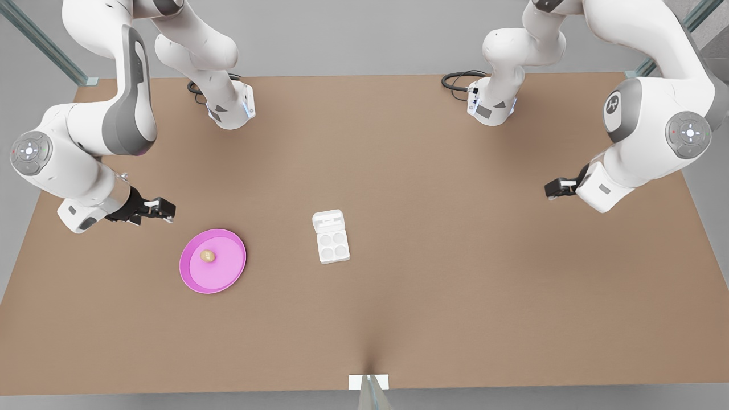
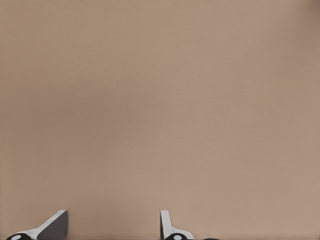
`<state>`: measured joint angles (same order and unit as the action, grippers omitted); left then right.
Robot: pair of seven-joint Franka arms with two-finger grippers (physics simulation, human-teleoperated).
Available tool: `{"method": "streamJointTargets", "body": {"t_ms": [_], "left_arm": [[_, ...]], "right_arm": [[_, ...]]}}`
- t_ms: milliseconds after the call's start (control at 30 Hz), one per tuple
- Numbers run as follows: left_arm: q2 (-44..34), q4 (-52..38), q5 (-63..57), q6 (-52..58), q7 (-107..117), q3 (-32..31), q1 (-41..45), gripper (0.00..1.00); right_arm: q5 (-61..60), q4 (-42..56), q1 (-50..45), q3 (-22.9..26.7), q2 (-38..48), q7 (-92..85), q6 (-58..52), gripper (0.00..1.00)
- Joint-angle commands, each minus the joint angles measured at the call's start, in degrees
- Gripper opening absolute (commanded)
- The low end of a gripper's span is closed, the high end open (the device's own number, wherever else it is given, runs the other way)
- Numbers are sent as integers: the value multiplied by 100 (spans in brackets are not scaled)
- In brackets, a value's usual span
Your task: Pack egg into the box and close the box lid
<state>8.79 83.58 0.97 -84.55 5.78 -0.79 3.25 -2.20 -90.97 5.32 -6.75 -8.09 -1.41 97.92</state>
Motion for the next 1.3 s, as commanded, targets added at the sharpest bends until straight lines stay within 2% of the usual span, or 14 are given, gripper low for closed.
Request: {"method": "streamJointTargets", "body": {"t_ms": [0,500,633,667,700,767,800,900,967,1067,1133,1200,1233,1267], "left_arm": [[0,0,-1,0,2,0,1,100],[61,-97,34,501,-7,0,-17,100],[114,-88,26,483,2,0,-26,100],[114,-88,26,483,2,0,-26,100],[114,-88,26,483,2,0,-26,100],[114,-88,26,457,2,0,-26,100],[114,-97,26,457,2,0,-26,100],[105,-88,26,457,2,0,-26,100],[96,-97,26,475,2,0,-26,100],[79,-97,17,510,2,0,-26,100],[79,-97,17,510,2,0,-26,100],[88,-106,17,501,-7,0,-26,100],[88,-106,17,501,2,0,-26,100],[96,-167,8,501,11,0,-26,100]], "right_arm": [[0,0,-4,-2,0,0,-1,100],[0,9,-4,7,-8,9,52,100],[-35,668,-382,-98,-1036,-861,438,100],[-544,256,-365,-274,-1291,-1412,1745,100],[-667,36,-373,-283,-1476,-2177,2501,100],[-2388,-1079,-373,-283,-1678,-4470,4461,100],[-3442,-1362,-373,-283,-1818,-5902,5000,100],[-7054,-1354,-347,-283,-2495,-10086,5458,100],[-8139,-1353,57,-274,-2759,-11742,4931,100],[-7955,-1828,1129,-274,-2715,-12911,3577,100],[-7023,-1784,1472,-274,-2707,-12876,3032,100],[-6390,-1740,1587,-283,-2751,-12587,2944,100],[-5643,-1679,1569,-292,-2777,-11936,3163,100],[-5607,-1591,1525,-283,-2935,-11883,3278,100]]}}
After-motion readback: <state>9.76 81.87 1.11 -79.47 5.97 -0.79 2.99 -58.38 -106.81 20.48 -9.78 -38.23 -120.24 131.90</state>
